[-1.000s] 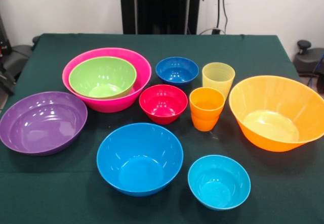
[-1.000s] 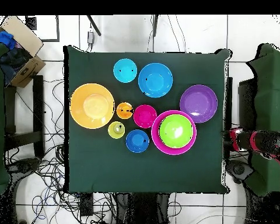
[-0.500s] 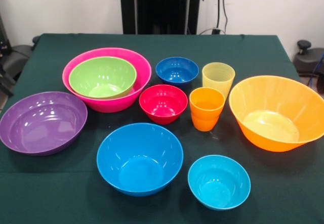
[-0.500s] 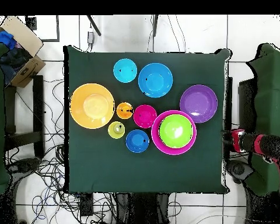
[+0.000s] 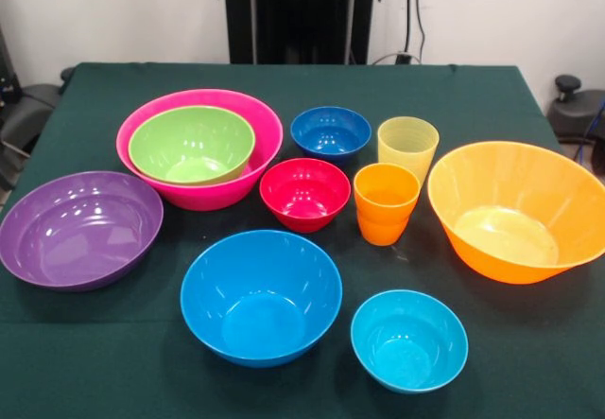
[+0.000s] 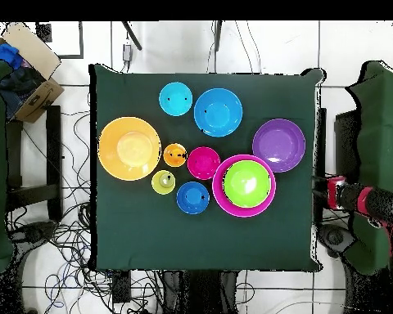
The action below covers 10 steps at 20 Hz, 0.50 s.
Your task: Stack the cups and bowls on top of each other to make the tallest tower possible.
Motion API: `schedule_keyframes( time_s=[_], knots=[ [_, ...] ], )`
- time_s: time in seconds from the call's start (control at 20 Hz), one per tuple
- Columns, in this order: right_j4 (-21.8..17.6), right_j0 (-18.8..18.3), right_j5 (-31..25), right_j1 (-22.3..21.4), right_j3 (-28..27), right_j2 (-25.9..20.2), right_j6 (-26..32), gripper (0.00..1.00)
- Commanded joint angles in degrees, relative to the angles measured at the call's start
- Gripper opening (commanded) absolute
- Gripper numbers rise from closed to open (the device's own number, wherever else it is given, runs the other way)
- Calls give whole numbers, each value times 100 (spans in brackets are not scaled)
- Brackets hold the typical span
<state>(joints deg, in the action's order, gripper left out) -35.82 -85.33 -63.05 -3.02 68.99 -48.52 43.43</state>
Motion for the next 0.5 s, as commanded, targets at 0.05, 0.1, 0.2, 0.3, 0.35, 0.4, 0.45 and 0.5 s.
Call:
schedule_keyframes(
  time_s=[0.05, 0.1, 0.2, 0.3, 0.35, 0.4, 0.45, 0.5],
  knots=[
    [67, 154, 530, 140, 156, -269, 434, 100],
    [139, 129, 522, 168, 190, -294, 369, 100],
    [364, 70, 521, 237, 298, -361, 73, 100],
    [559, -4, 551, 272, 450, -427, -193, 100],
    [603, -24, 555, 265, 496, -434, -239, 100],
    [634, -36, 548, 202, 565, -441, -267, 100],
    [656, -48, 566, 198, 594, -440, -265, 100],
    [709, -52, 555, 226, 570, -435, -258, 100]
  ],
)
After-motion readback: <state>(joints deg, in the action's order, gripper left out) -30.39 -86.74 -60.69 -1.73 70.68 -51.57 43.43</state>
